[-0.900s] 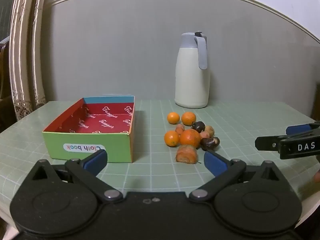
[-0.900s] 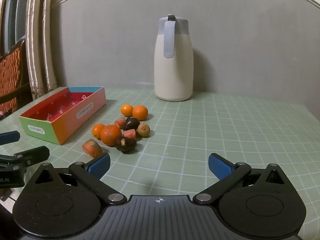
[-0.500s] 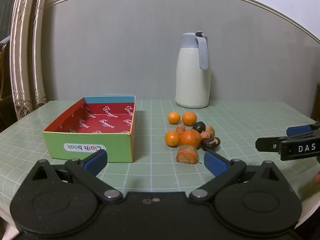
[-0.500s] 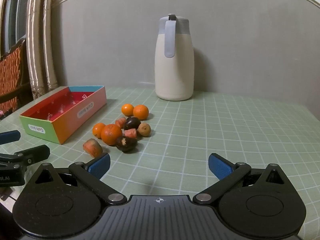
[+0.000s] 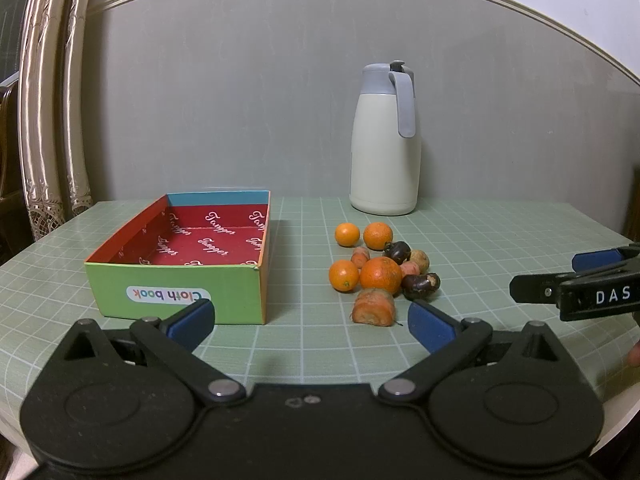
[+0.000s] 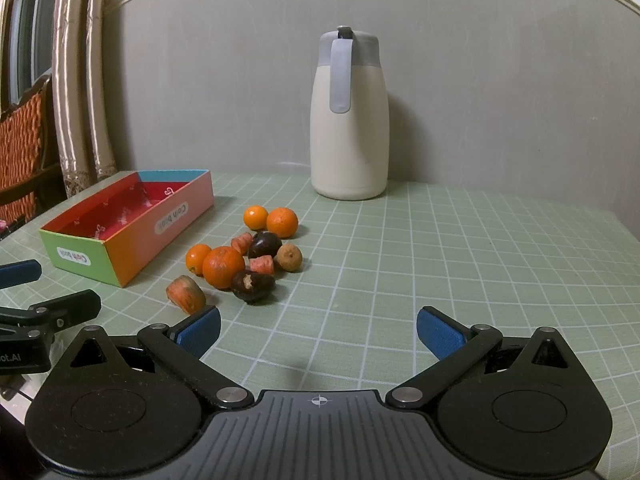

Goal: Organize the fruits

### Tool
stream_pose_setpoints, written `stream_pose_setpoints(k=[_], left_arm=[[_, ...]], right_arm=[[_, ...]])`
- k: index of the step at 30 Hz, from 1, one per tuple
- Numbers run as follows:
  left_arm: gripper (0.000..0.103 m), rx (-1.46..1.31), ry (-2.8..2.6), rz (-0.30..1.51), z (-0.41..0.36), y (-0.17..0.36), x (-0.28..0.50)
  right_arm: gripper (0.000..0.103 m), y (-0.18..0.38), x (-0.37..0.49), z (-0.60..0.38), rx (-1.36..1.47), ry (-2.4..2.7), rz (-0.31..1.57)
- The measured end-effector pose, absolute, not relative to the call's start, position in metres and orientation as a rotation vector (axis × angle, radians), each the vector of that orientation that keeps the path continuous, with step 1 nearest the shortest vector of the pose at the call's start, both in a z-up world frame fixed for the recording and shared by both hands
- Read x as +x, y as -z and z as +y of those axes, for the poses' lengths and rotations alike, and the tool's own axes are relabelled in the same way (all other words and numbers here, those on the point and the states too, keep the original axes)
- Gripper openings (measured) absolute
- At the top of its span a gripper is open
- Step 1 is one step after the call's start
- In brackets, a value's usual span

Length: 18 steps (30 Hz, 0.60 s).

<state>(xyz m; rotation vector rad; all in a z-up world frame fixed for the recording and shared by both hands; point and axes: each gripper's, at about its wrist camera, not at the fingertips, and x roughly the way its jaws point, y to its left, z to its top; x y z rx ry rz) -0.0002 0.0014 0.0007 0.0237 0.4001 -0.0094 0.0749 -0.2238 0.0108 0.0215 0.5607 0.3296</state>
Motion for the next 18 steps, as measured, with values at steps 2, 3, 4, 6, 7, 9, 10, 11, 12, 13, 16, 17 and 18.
stream_pose_setpoints(k=[2,3,4,6,7,9,10,11,12,13,16,17,18], left_arm=[[0.097,0.024,0.01,0.401,0.0014,-0.0006,0.0],[0.097,0.024,0.009,0.4,0.0013,-0.0007,-0.0002],[0.097,0.024,0.01,0.4,0.0019,-0.0004,0.0],[0.097,0.025,0.01,0.401,0.0018,-0.0003,-0.0003],[0.097,0.025,0.01,0.4,0.0019,-0.0004,-0.0005],[0.097,0.024,0.011,0.401,0.0019,-0.0002,-0.0003],[0.097,0.025,0.011,0.401,0.0018,-0.0002,-0.0003],[0.097,0.025,0.011,0.402,0.0018,-0.0001,-0.0001],[0.097,0.025,0.011,0.401,0.0019,-0.0001,-0.0005],[0.097,0.025,0.011,0.401,0.0023,0.0,-0.0006],[0.097,0.023,0.01,0.402,0.0027,0.0009,-0.0005],[0.097,0.024,0.01,0.401,0.0028,0.0011,-0.0008],[0.097,0.024,0.011,0.402,0.0024,0.0011,-0.0003]], right_arm=[[0.103,-0.0106,0.0751,-0.2237,0.022,-0.329,0.561],[0.103,-0.0105,0.0751,-0.2237,0.022,-0.329,0.561],[0.103,-0.0104,0.0751,-0.2236,0.022,-0.329,0.562],[0.103,-0.0103,0.075,-0.2235,0.022,-0.329,0.562],[0.103,-0.0103,0.075,-0.2235,0.022,-0.33,0.562],[0.103,-0.0101,0.075,-0.2234,0.021,-0.329,0.562],[0.103,-0.0101,0.0748,-0.2234,0.021,-0.329,0.563],[0.103,-0.01,0.0749,-0.2234,0.022,-0.329,0.562],[0.103,-0.0099,0.0749,-0.2233,0.022,-0.33,0.562],[0.103,-0.0099,0.0749,-0.2232,0.022,-0.33,0.563],[0.103,-0.0098,0.0748,-0.2231,0.021,-0.33,0.563],[0.103,-0.0098,0.0747,-0.2231,0.021,-0.33,0.563],[0.103,-0.0098,0.0747,-0.2231,0.022,-0.33,0.563]])
